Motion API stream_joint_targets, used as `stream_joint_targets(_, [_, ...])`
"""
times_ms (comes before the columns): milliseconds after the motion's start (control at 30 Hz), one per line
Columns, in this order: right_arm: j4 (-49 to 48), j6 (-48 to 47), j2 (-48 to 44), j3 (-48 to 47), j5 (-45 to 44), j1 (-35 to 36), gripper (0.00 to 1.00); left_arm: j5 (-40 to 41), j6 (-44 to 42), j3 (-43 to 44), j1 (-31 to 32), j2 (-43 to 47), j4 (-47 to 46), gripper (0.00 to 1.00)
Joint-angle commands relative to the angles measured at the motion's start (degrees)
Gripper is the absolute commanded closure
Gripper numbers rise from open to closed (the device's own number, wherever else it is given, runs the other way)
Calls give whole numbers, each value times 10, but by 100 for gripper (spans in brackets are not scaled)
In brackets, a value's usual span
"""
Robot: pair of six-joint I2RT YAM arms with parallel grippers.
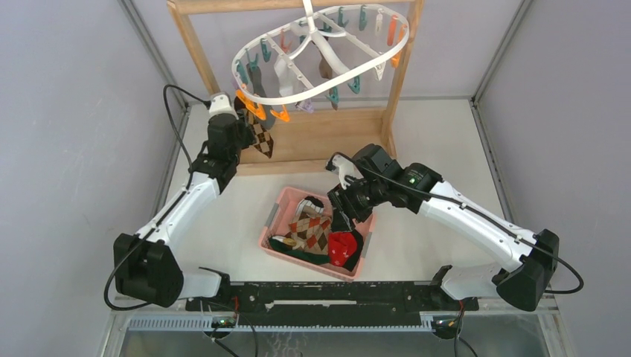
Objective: Remove the socks clipped to the hanger
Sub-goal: Remove the sock from the hanger.
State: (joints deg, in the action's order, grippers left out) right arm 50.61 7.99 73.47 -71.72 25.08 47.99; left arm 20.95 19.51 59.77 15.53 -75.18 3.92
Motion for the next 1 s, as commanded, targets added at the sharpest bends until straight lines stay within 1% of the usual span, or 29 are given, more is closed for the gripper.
stream_joint_targets(0, [-4, 3, -17, -5, -6, -3, 37, -25, 6, 19, -8, -5, -20, 54])
stream_joint_targets(100, [-5, 2, -16, -6, -5, -3, 37, -36, 5, 29, -9, -7, -10, 69])
stream_joint_targets(267, [-16, 6, -17, -6, -2, -4, 37, -41, 13, 58, -9, 0, 42, 81])
stream_joint_targets(600, [-59, 36, -17, -6, 16, -18, 37, -7, 33, 51, -9, 94, 118, 81])
stream_joint_targets(967, [-75, 48, -30, -6, 32, -32, 37, 2, 52, 45, -8, 178, 166, 82])
